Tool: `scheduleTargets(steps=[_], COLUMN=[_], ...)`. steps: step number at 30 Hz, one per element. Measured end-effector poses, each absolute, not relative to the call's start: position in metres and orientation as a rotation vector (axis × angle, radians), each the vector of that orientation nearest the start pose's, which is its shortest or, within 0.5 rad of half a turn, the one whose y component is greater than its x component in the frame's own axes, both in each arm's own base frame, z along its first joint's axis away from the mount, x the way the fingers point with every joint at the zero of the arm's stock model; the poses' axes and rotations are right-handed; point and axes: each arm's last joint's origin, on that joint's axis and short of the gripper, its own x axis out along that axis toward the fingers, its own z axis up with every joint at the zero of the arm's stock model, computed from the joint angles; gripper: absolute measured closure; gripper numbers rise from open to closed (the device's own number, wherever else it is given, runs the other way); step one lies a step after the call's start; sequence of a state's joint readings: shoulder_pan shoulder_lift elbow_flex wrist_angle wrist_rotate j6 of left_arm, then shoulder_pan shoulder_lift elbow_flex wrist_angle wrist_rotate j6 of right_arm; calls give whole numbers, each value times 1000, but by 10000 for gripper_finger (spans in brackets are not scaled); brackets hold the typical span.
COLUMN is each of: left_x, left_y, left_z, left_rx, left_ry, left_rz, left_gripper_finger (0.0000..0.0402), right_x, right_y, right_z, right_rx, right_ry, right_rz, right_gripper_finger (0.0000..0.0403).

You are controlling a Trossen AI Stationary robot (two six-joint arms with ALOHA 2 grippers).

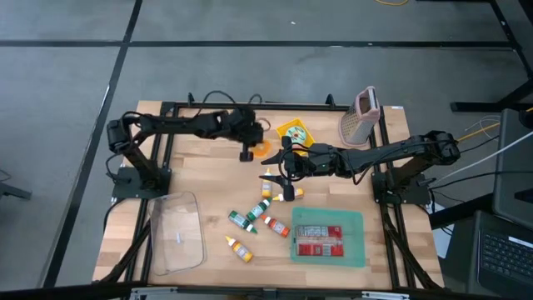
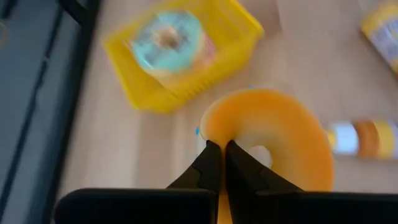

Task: Pick & Place Food Item
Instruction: Stack the orange donut on top of the green donut in the yellow bin

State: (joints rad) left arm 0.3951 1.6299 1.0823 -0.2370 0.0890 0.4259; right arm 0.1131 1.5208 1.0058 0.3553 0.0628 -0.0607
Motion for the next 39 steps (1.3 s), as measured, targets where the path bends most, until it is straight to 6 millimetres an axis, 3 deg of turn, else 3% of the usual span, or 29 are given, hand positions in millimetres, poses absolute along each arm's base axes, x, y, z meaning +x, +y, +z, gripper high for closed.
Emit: scheduleTargets(steps=[6, 12, 28, 39], left_x=[326, 341, 419, 431], left_y=[154, 172, 205, 221], left_z=[252, 262, 228, 209], left_rx=[241, 207, 197, 173], left_ry=[716, 642, 654, 704], left_rz=[161, 117, 31, 25], left_gripper_finger=[398, 398, 398, 398], right_x=[343, 343, 343, 343], right_y=[37, 37, 41, 41], right_z=[283, 285, 286, 286], right_rx=[-75, -73, -73, -80], right_ry=[157, 138, 131, 131], right_rz=[56, 57, 68, 68], right_gripper_finger=[207, 207, 207, 207])
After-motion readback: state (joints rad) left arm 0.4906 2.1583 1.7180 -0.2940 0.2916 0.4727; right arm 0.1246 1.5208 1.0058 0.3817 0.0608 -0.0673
